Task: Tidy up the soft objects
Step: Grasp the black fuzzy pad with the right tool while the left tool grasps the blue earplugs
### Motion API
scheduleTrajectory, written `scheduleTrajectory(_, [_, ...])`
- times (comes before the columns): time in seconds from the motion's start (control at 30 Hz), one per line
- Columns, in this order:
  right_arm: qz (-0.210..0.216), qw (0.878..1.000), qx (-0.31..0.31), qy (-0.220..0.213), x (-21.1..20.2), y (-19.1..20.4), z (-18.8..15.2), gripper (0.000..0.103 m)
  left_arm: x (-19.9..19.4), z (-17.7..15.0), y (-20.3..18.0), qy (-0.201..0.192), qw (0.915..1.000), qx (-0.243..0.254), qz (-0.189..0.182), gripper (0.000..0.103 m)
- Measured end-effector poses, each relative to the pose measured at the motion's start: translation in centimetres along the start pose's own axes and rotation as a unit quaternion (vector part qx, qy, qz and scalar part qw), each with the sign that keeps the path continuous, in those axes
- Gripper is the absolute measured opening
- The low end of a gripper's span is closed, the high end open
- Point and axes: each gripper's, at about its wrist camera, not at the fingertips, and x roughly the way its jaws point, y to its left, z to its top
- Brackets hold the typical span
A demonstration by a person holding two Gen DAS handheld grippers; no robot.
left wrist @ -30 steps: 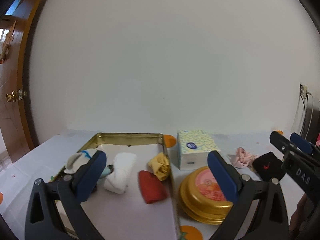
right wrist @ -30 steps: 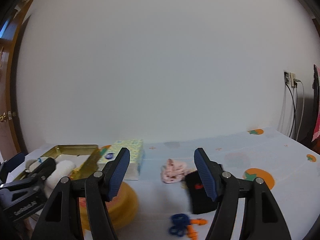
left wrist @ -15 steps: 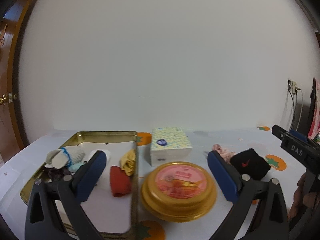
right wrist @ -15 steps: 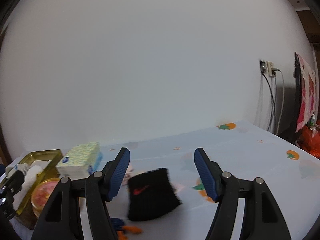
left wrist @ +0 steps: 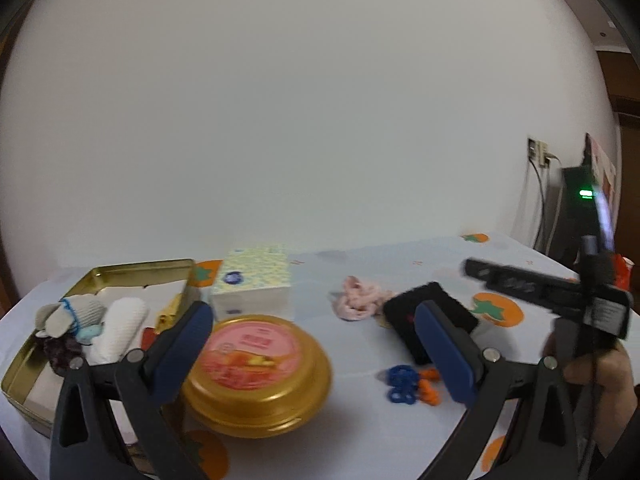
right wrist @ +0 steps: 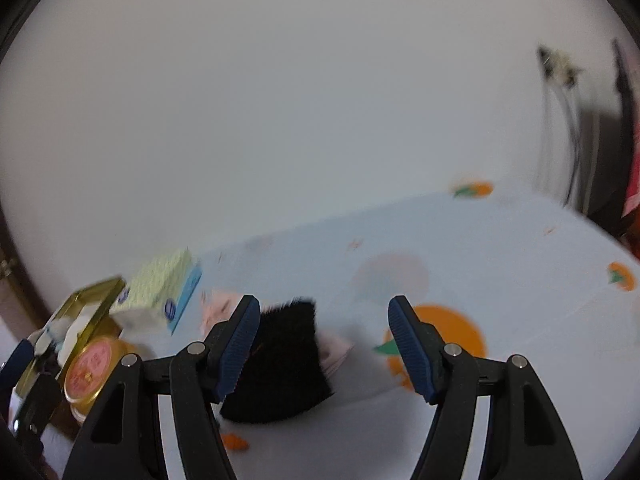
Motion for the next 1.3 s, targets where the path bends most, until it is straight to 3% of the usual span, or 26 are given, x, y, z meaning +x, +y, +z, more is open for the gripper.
scheduleTrajectory(0.17, [0.053,0.995,-0.015,0.084,3.0,0.8,-0.2,0.069,0.0,0.0,-1.7,0.005,0.9996,0.023,-0.012,0.102])
scheduleTrajectory(0.27, [0.063,0.990,-0.037,0.123,4.4,1.8,-0.8,0.068,0.4,0.0,-2.0,0.010,0.9995,0.028,-0.010,0.102])
scheduleTrajectory(0.37, [0.076,0.986,-0.053,0.138,5.0,2.6,-1.3,0.053,0.7,0.0,-1.8,0.016,0.9996,0.021,-0.008,0.102])
scheduleTrajectory(0.4, [0.076,0.986,-0.056,0.140,5.1,2.8,-1.3,0.037,0.9,0.0,-1.7,0.019,0.9997,0.017,-0.006,0.102])
scheduleTrajectory(0.43, [0.077,0.986,-0.058,0.139,4.9,2.7,-1.3,0.028,0.9,-0.1,-1.6,0.020,0.9997,0.015,-0.004,0.102])
scheduleTrajectory(0.47, [0.079,0.986,-0.059,0.136,4.7,2.7,-1.3,0.013,0.9,-0.1,-1.6,0.022,0.9997,0.013,-0.002,0.102])
scheduleTrajectory(0.7, [0.072,0.993,-0.065,0.065,1.4,2.1,-0.6,0.011,0.9,-0.2,-1.9,0.021,0.9996,0.017,0.001,0.102])
scheduleTrajectory(0.9, [0.053,0.997,-0.004,-0.064,-3.3,-0.8,1.6,0.011,1.1,-0.2,-2.5,0.027,0.9989,0.038,-0.009,0.102])
scheduleTrajectory(1.0, [0.031,0.995,0.025,-0.089,-4.0,-2.0,2.1,0.011,1.5,-0.2,-3.8,0.039,0.9963,0.070,-0.029,0.102])
scheduleTrajectory(1.13, [0.007,0.994,0.037,-0.102,-4.3,-2.7,2.3,0.011,3.3,-0.6,-5.9,0.088,0.9864,0.124,-0.062,0.101])
scheduleTrajectory(1.3, [0.002,0.994,0.039,-0.105,-4.4,-2.8,2.4,0.011,6.6,-1.8,-8.2,0.182,0.9645,0.177,-0.073,0.081])
